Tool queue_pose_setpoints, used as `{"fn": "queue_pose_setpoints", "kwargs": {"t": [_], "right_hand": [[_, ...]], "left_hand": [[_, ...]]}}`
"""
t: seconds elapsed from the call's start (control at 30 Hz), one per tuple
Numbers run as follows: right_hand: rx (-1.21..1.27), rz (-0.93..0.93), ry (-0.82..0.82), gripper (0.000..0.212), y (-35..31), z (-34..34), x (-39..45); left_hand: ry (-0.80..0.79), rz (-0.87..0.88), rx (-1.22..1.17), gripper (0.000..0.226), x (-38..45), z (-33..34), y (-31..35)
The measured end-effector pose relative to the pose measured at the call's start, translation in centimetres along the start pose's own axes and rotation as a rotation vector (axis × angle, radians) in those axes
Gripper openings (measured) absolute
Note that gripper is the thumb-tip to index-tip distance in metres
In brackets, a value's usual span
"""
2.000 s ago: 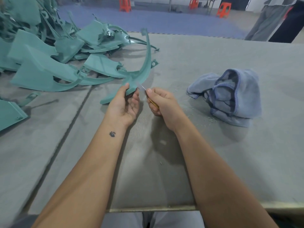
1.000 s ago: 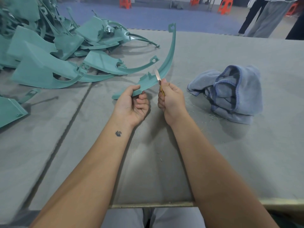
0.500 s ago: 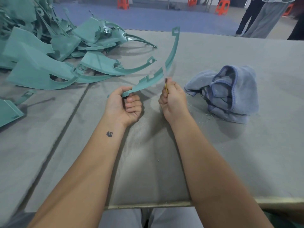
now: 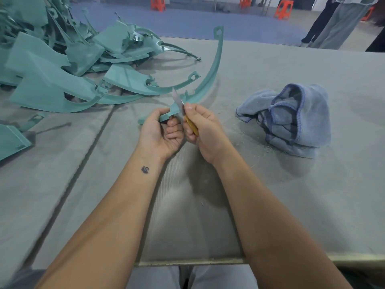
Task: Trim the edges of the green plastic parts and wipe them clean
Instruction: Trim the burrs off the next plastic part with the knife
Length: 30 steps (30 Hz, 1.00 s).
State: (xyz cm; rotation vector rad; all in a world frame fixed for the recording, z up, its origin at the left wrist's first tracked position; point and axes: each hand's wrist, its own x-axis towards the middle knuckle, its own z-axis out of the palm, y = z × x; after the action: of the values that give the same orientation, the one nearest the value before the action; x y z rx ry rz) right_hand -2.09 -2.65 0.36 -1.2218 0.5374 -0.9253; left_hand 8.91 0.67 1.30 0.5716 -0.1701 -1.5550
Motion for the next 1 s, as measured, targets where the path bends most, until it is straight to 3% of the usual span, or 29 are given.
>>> {"fn": "queue_pose_setpoints", "kwargs": {"t": [0.13, 0.3, 0.4, 0.57, 0.8, 1.0], "right_hand": [[-0.074, 0.004, -0.005, 0.027, 0.0, -0.1, -0.1], [-0.095, 0.039, -0.028, 0.023, -0.3, 0.0, -0.1], [-0.109, 0.05, -0.016, 0.021, -0.3, 0.0, 0.0], [-0.06, 0.05, 0.053, 0.033, -0.1, 0.0, 0.2], [0.167, 0.014, 0.207, 0.032, 0.1, -0.6, 0.9], [0.146, -0.013, 0.256, 0.031, 0.4, -0.5, 1.1]], "left_hand": [[0.021, 0.046, 0.024, 0.056, 0.1, 0.1, -0.2], [0.072, 0.082, 0.061, 0.037, 0.1, 0.1, -0.3], [0.085, 0.091, 0.09, 0.042, 0.2, 0.0, -0.3], [0.007, 0.056, 0.023, 0.042, -0.1, -0.1, -0.3], [-0.067, 0.01, -0.069, 0.054, -0.6, -0.1, 0.4], [-0.043, 0.013, -0.067, 0.052, -0.6, -0.2, 0.4]]}}
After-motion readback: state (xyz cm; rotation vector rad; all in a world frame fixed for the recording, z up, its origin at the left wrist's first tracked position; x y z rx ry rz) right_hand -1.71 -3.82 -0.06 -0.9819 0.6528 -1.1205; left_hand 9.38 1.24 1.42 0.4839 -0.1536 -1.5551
